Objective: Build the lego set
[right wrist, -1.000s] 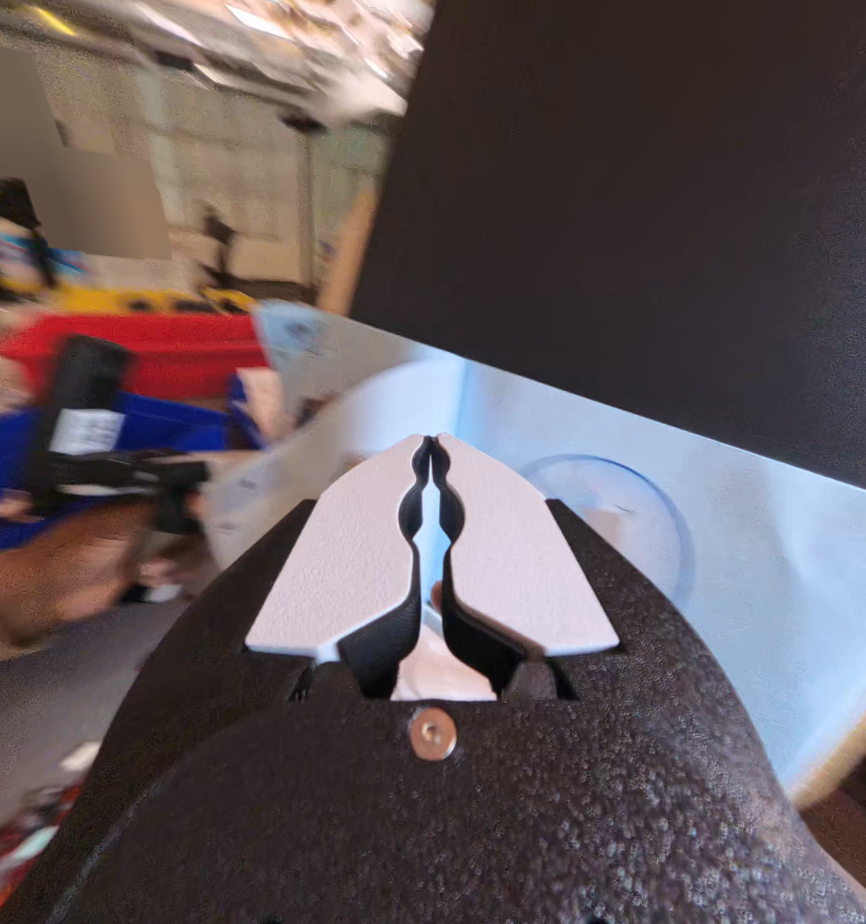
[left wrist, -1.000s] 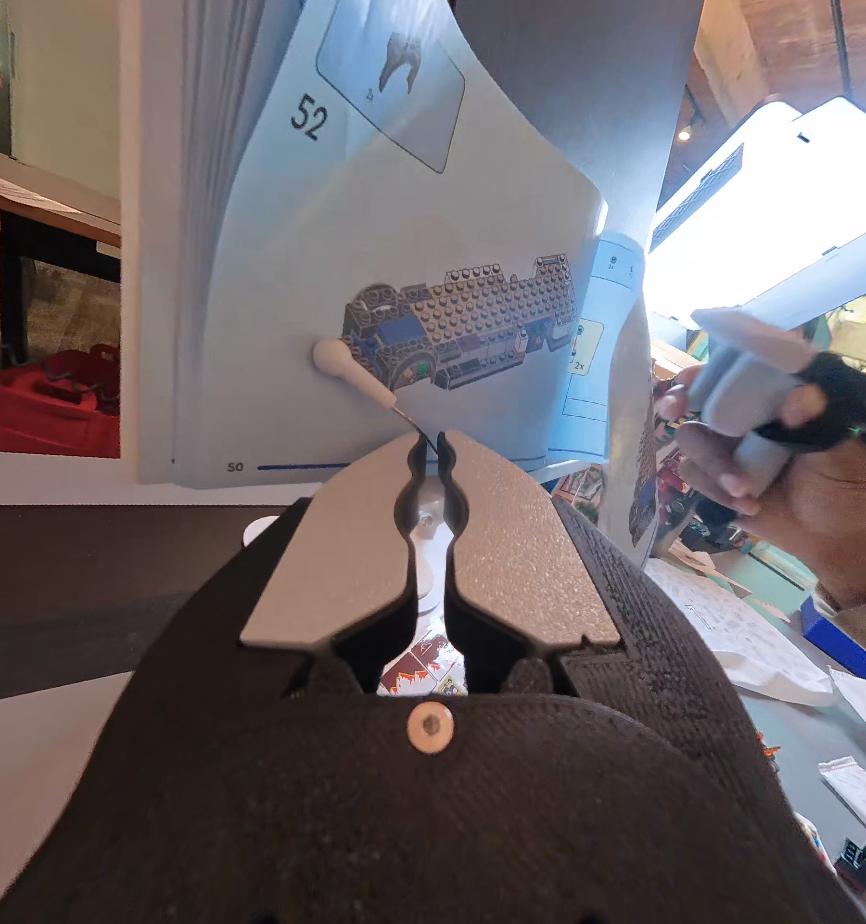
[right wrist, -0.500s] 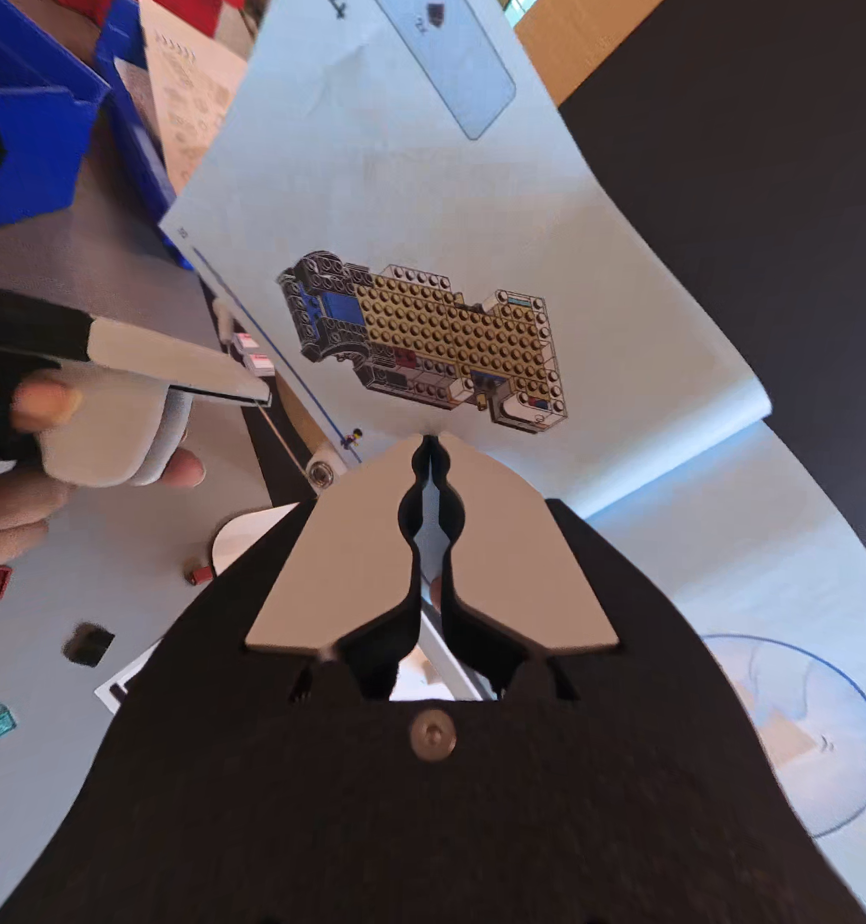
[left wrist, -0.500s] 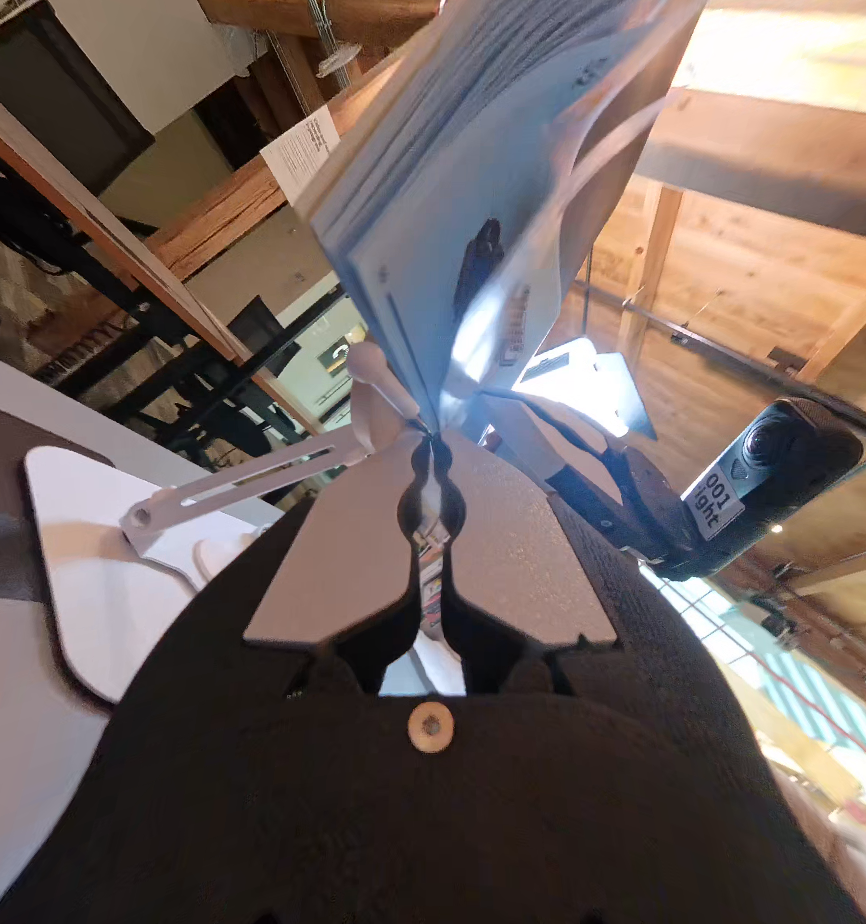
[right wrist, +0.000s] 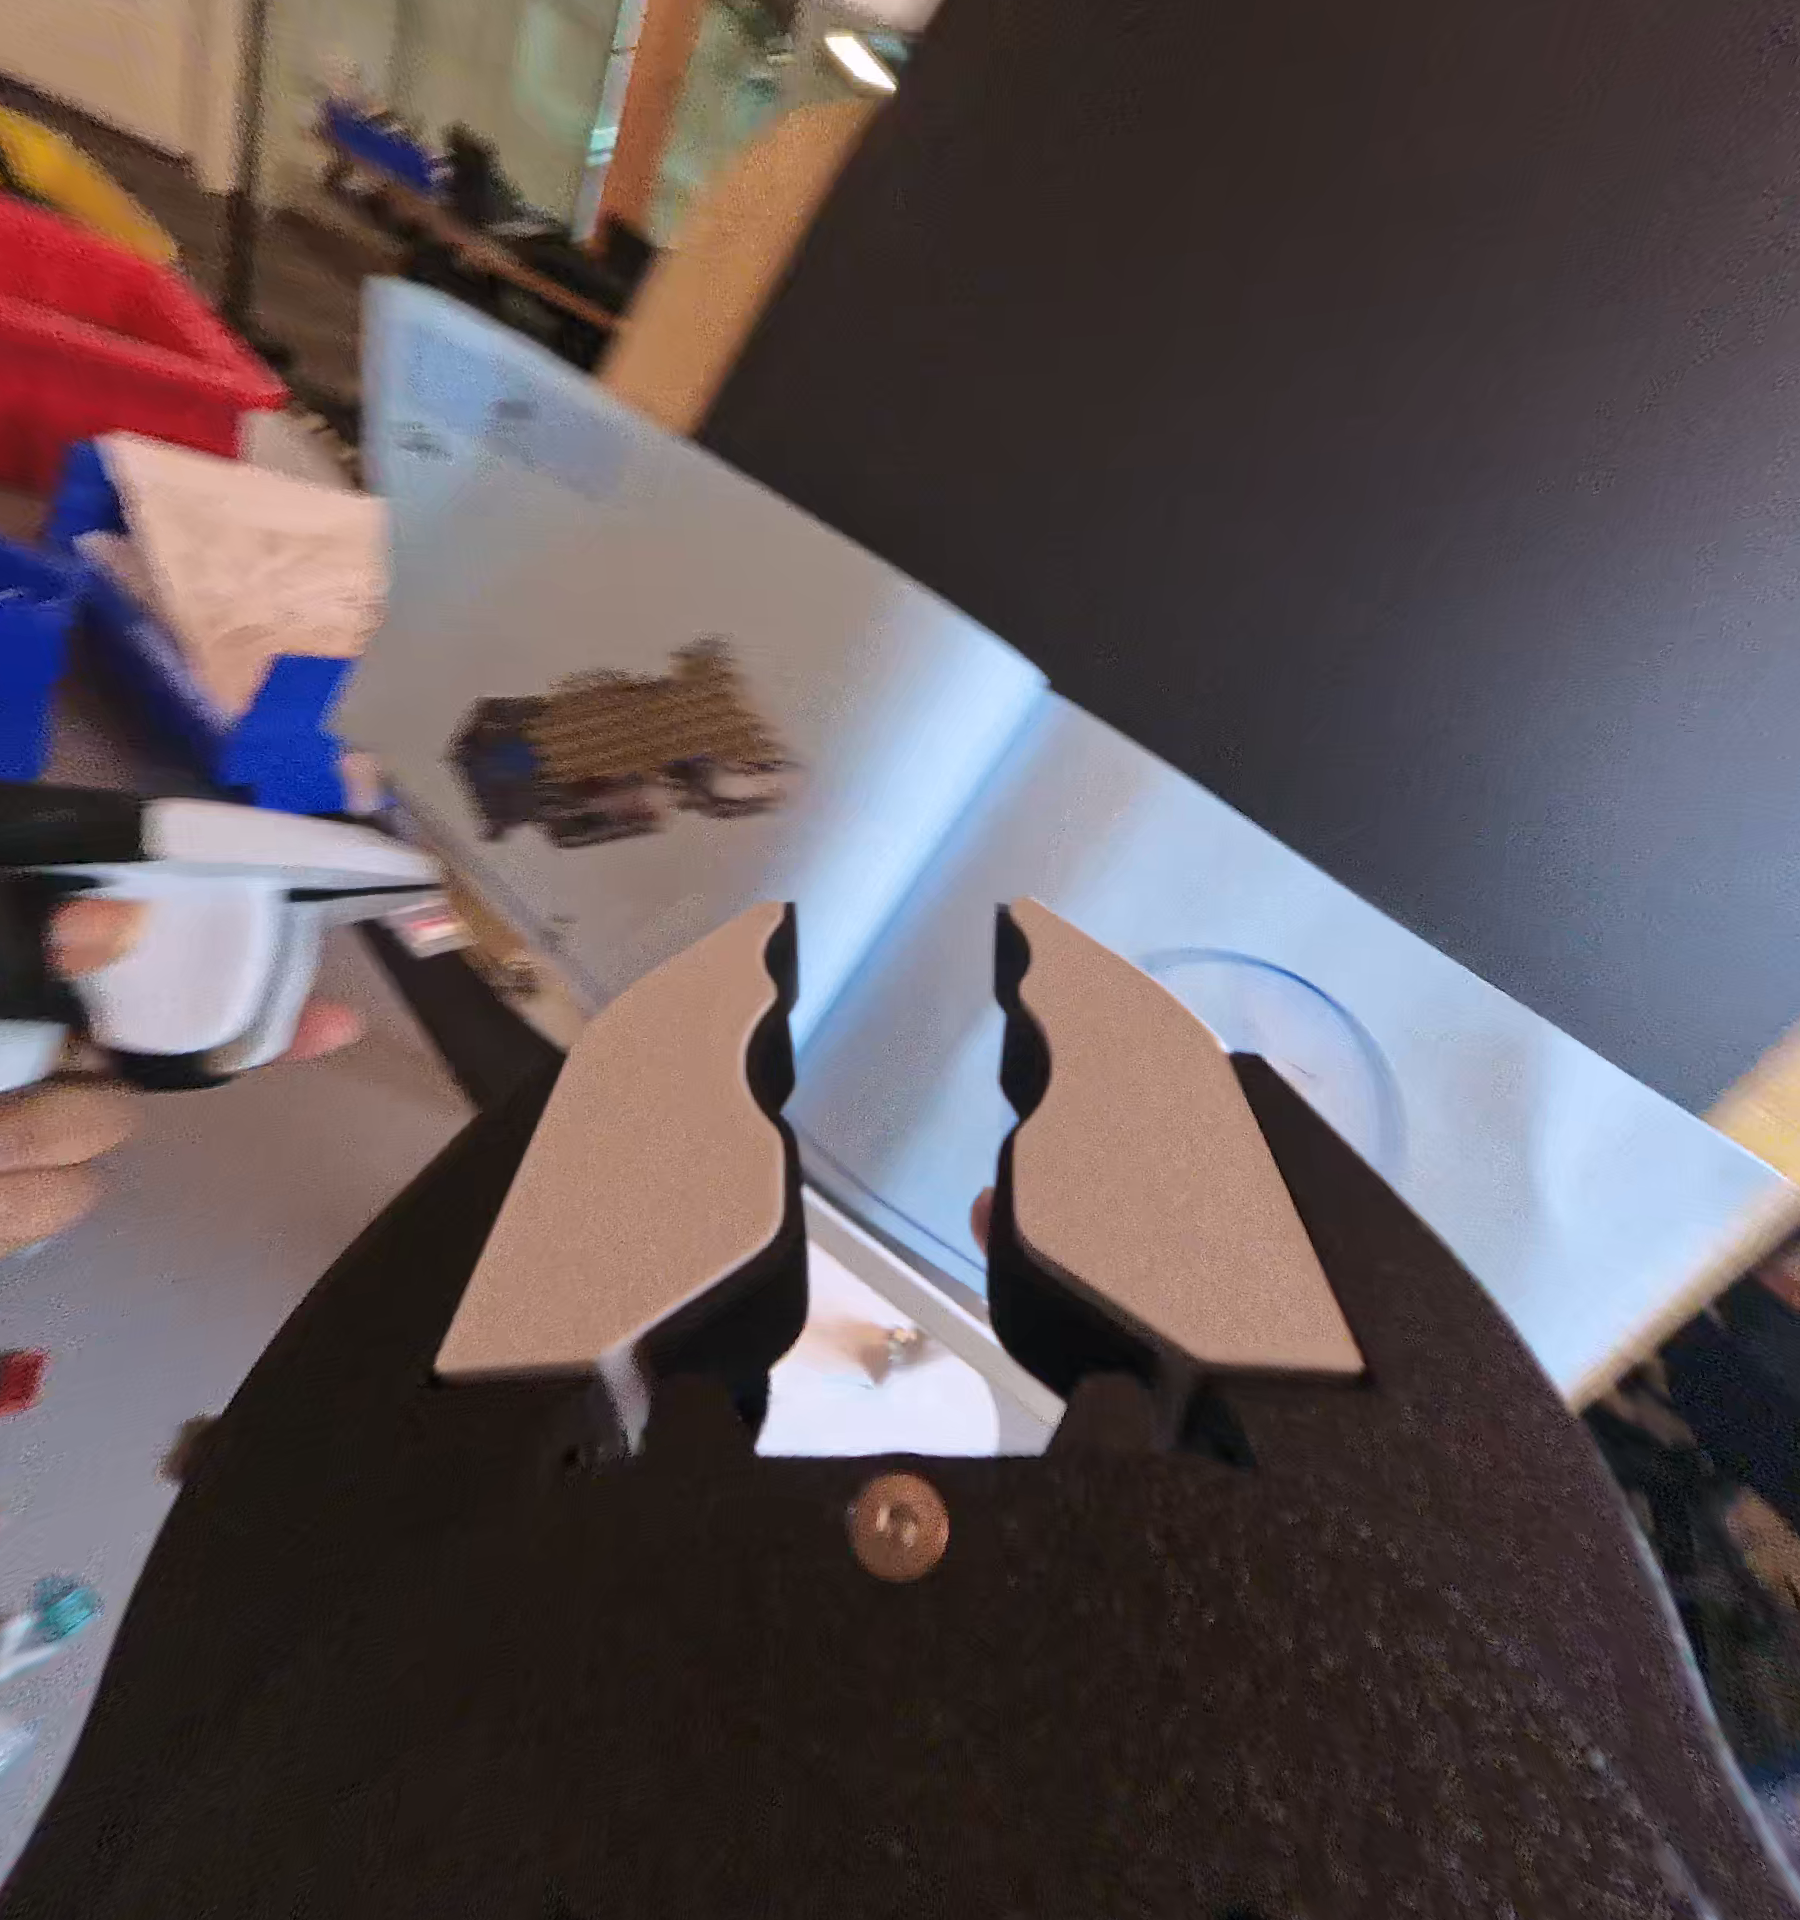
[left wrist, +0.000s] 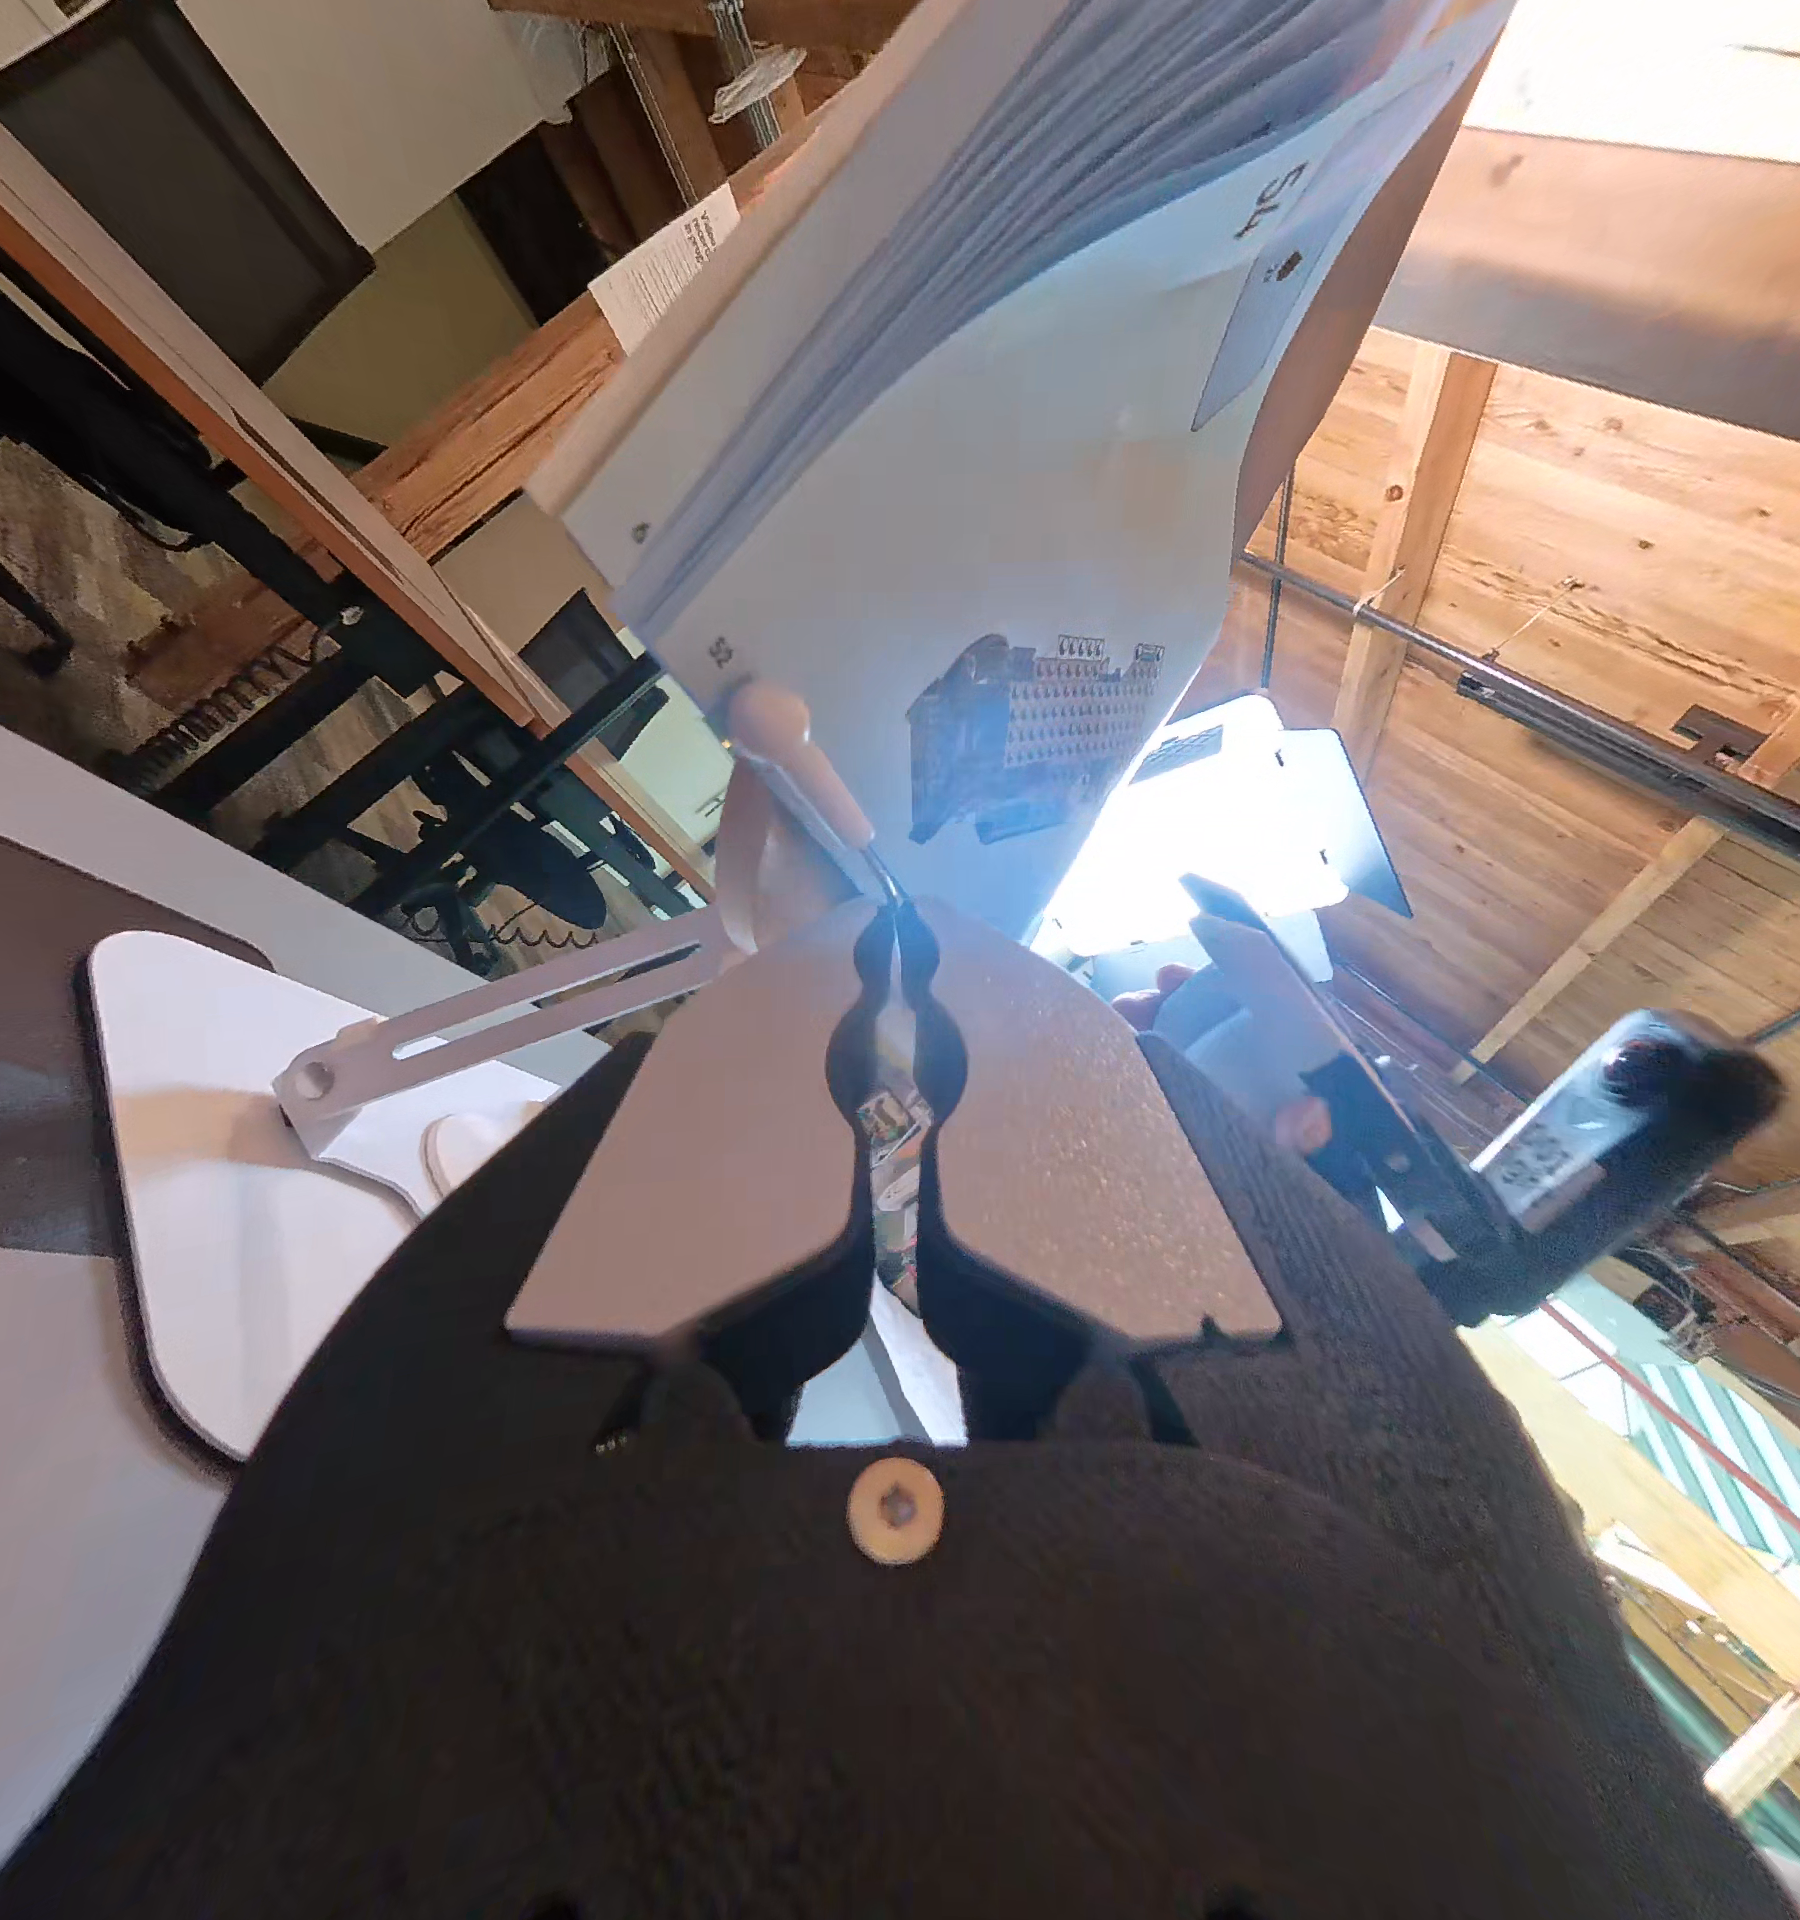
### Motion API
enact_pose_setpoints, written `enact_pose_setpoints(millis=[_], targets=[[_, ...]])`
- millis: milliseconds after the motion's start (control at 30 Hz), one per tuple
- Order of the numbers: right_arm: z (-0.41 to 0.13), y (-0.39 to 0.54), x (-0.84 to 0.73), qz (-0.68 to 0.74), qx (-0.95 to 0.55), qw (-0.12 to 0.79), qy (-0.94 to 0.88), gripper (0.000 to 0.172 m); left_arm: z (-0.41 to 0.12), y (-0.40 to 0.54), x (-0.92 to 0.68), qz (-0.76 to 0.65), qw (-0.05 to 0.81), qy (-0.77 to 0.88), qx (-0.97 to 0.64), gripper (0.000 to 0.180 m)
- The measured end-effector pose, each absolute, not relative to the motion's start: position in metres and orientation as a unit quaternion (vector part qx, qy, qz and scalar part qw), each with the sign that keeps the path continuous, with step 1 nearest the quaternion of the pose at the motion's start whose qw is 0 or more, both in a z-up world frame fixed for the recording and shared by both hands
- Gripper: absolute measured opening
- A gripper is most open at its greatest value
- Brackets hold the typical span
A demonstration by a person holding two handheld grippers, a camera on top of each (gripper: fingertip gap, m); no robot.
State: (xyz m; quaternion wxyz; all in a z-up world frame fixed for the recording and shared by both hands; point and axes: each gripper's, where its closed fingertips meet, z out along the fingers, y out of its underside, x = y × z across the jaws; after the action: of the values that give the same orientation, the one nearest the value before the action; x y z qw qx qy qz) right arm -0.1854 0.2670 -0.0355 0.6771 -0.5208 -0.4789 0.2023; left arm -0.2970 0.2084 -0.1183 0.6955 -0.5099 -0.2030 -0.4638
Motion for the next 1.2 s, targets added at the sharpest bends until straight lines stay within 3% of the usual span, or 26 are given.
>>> enact_pose_setpoints(millis=[133, 267, 567, 733, 900, 967, 1033, 1100, 1200], targets=[[-0.043, 0.35, -0.127, 0.152, -0.606, 0.679, -0.384, 0.086, -0.117, 0.208, -0.297, -0.461, 0.696, -0.206, -0.511, 0.001], [-0.062, 0.374, -0.127, 0.146, -0.632, 0.657, -0.385, 0.091, -0.117, 0.209, -0.297, -0.457, 0.697, -0.203, -0.514, 0.001], [-0.064, 0.34, -0.144, 0.164, -0.59, 0.669, -0.421, 0.017, -0.115, 0.209, -0.296, -0.449, 0.699, -0.192, -0.523, 0.001], [-0.065, 0.266, -0.161, 0.274, -0.527, 0.614, -0.52, 0.021, -0.115, 0.209, -0.296, -0.448, 0.699, -0.187, -0.525, 0.001], [-0.084, 0.154, -0.157, 0.5, -0.425, 0.362, -0.663, 0.026, -0.114, 0.21, -0.296, -0.446, 0.699, -0.187, -0.526, 0.001], [-0.064, 0.153, -0.147, 0.572, -0.408, 0.331, -0.63, 0.026, -0.114, 0.21, -0.296, -0.446, 0.699, -0.186, -0.527, 0.001], [-0.04, 0.2, -0.149, 0.579, -0.44, 0.418, -0.545, 0.02, -0.114, 0.21, -0.296, -0.447, 0.699, -0.186, -0.526, 0.001], [-0.034, 0.266, -0.149, 0.491, -0.507, 0.533, -0.467, 0.007, -0.114, 0.21, -0.296, -0.447, 0.699, -0.187, -0.526, 0.001], [-0.055, 0.3, -0.159, 0.346, -0.538, 0.583, -0.502, 0.0, -0.114, 0.21, -0.295, -0.448, 0.699, -0.187, -0.524, 0.001]])
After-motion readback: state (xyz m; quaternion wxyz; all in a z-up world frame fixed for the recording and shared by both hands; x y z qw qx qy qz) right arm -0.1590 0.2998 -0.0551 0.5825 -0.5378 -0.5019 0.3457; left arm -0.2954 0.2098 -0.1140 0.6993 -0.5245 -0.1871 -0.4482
